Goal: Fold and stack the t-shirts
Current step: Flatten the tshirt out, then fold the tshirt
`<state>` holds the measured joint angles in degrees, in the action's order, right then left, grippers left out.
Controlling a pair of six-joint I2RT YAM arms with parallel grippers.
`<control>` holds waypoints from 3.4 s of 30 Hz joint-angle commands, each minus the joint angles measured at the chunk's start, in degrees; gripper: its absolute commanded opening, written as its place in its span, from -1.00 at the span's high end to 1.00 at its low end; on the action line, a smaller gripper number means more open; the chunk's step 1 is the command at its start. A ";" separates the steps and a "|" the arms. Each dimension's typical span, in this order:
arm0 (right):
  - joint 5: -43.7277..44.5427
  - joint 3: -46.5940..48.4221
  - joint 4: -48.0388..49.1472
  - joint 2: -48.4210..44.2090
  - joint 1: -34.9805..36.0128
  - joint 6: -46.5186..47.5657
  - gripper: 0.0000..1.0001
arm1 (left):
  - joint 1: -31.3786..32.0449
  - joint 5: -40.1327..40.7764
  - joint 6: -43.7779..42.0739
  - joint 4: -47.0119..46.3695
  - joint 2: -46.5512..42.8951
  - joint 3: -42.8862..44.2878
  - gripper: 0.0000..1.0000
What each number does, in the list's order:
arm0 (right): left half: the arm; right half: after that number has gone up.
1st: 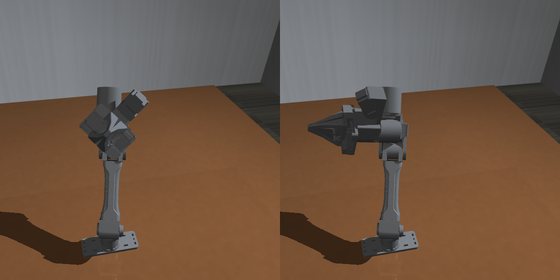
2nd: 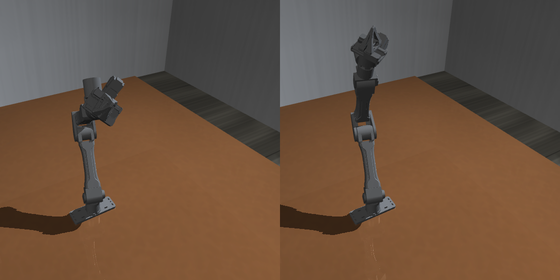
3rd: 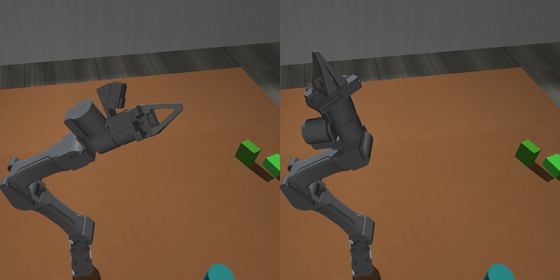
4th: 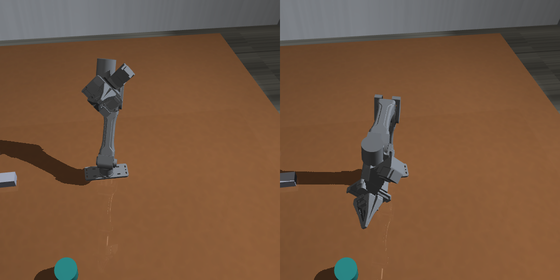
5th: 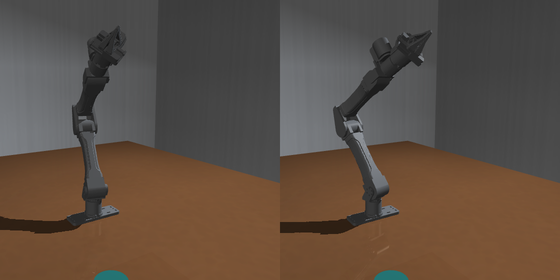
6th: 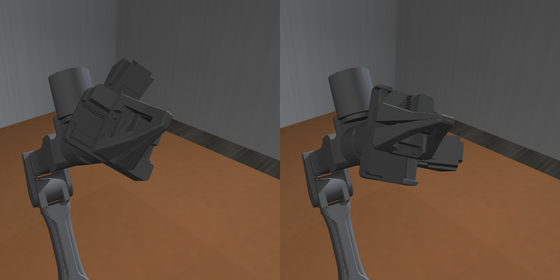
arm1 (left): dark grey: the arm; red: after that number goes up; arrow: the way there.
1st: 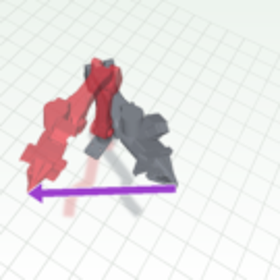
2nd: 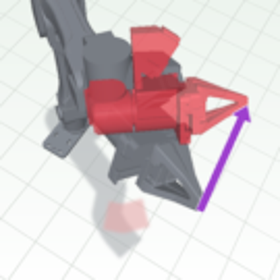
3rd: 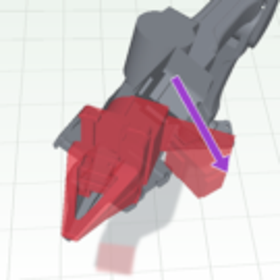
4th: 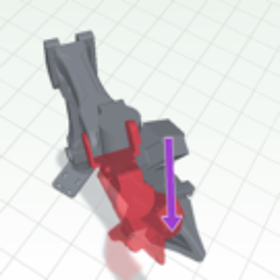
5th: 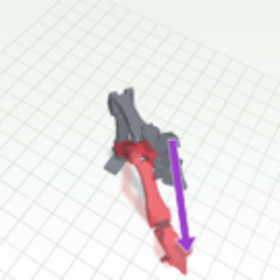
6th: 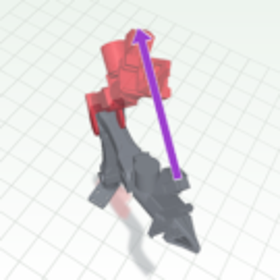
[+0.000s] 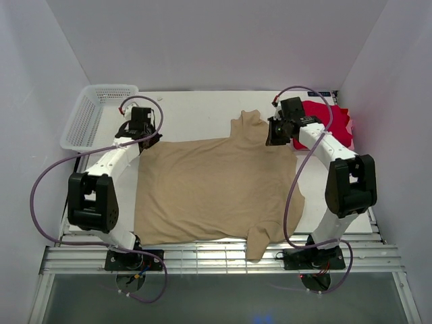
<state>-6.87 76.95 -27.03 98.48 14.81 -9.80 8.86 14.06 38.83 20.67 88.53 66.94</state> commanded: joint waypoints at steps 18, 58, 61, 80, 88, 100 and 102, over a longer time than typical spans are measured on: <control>-5.78 24.38 -10.24 31.41 0.13 -2.59 0.85 | -0.07 -6.25 0.81 7.19 22.64 8.73 1.00; -10.00 32.59 20.45 19.75 -8.48 -2.24 0.55 | -4.29 -13.98 -1.47 4.38 40.68 51.46 1.00; -9.83 28.28 13.16 14.82 -8.31 -1.80 0.60 | -4.29 -13.98 -2.00 4.56 35.41 46.74 1.00; -4.02 0.66 4.79 4.87 -5.84 -4.88 0.85 | -4.20 -7.65 -5.61 10.18 12.46 8.40 1.00; -1.92 2.33 0.41 12.95 -5.23 -4.44 0.85 | -4.20 -8.35 -3.94 10.27 6.49 0.48 1.00; 4.67 11.55 -5.31 23.77 -4.61 -3.30 0.85 | -4.29 -7.39 -4.82 10.36 3.49 -2.95 1.00; 6.60 15.49 -7.93 25.44 -4.70 -2.77 0.85 | -4.29 -7.30 -4.73 10.80 2.97 -3.48 1.00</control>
<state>-5.63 87.94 -30.98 120.14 9.85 -14.24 4.69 5.61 34.28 31.33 95.74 64.12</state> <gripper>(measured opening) 0.078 0.009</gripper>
